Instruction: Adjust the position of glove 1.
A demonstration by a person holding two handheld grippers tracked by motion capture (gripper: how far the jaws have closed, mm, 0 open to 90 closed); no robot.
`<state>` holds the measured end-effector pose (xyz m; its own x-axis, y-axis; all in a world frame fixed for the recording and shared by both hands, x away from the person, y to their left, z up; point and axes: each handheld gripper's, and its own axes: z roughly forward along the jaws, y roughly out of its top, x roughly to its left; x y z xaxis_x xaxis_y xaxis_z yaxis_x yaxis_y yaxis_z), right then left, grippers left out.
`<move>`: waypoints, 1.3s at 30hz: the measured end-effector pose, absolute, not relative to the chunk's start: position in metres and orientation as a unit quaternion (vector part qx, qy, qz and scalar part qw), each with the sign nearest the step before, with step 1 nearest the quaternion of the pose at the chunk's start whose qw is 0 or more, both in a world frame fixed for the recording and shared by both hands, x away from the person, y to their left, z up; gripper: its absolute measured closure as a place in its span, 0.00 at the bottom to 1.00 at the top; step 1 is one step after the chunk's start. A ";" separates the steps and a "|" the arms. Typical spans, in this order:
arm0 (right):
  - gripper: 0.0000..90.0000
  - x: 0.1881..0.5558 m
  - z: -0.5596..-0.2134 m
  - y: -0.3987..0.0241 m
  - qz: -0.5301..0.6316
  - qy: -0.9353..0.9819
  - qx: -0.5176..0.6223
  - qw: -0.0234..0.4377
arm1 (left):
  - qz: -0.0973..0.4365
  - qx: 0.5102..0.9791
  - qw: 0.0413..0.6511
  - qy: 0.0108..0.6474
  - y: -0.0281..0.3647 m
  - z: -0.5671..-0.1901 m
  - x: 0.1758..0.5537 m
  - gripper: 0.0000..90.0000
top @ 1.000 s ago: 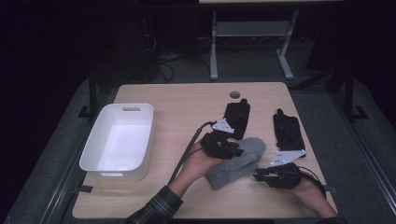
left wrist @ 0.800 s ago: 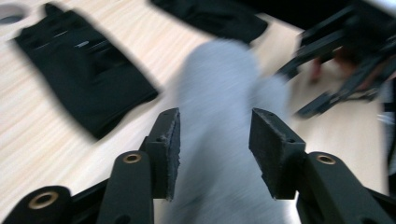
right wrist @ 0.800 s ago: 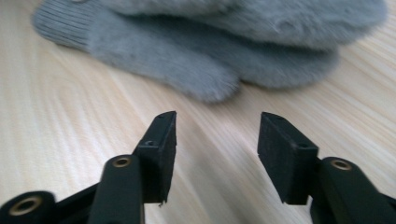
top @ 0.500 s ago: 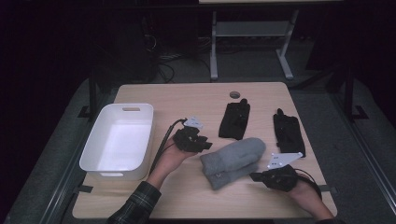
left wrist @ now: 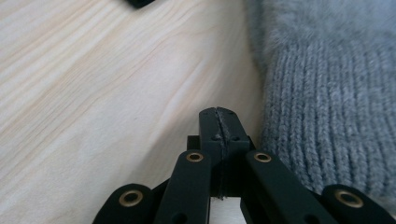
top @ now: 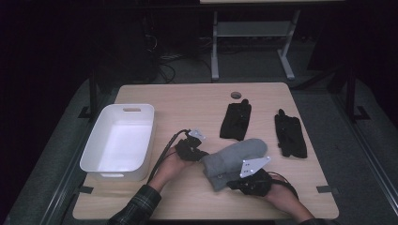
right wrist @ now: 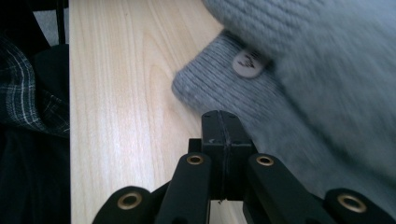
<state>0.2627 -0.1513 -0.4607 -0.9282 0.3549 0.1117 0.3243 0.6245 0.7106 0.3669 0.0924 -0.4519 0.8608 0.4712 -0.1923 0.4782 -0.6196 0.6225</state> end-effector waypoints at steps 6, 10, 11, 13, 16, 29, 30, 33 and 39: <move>1.00 0.266 -0.458 -0.147 0.404 0.894 0.193 0.022 | -0.012 0.891 0.373 0.258 0.092 -0.438 0.358 0.99; 1.00 0.267 -0.454 -0.152 0.414 0.888 0.199 0.028 | -0.014 0.892 0.380 0.245 0.088 -0.428 0.351 0.99; 1.00 0.267 -0.454 -0.152 0.414 0.888 0.199 0.028 | -0.014 0.892 0.380 0.245 0.088 -0.428 0.351 0.99; 1.00 0.266 -0.451 -0.154 0.422 0.884 0.199 0.031 | -0.016 0.892 0.381 0.243 0.089 -0.427 0.350 0.99; 1.00 0.263 -0.447 -0.158 0.431 0.880 0.197 0.034 | -0.022 0.892 0.383 0.241 0.089 -0.425 0.347 0.99; 0.81 0.256 -0.450 -0.177 0.403 0.891 0.208 0.033 | 0.000 0.897 0.371 0.242 0.092 -0.423 0.346 0.82; 0.81 0.256 -0.450 -0.177 0.403 0.891 0.208 0.033 | 0.003 0.896 0.374 0.241 0.092 -0.420 0.347 0.82; 0.72 0.255 -0.451 -0.193 0.399 0.888 0.224 0.046 | 0.012 0.888 0.390 0.242 0.088 -0.410 0.351 0.67; 0.53 0.250 -0.455 -0.221 0.392 0.879 0.262 0.068 | 0.004 0.884 0.405 0.235 0.071 -0.402 0.356 0.43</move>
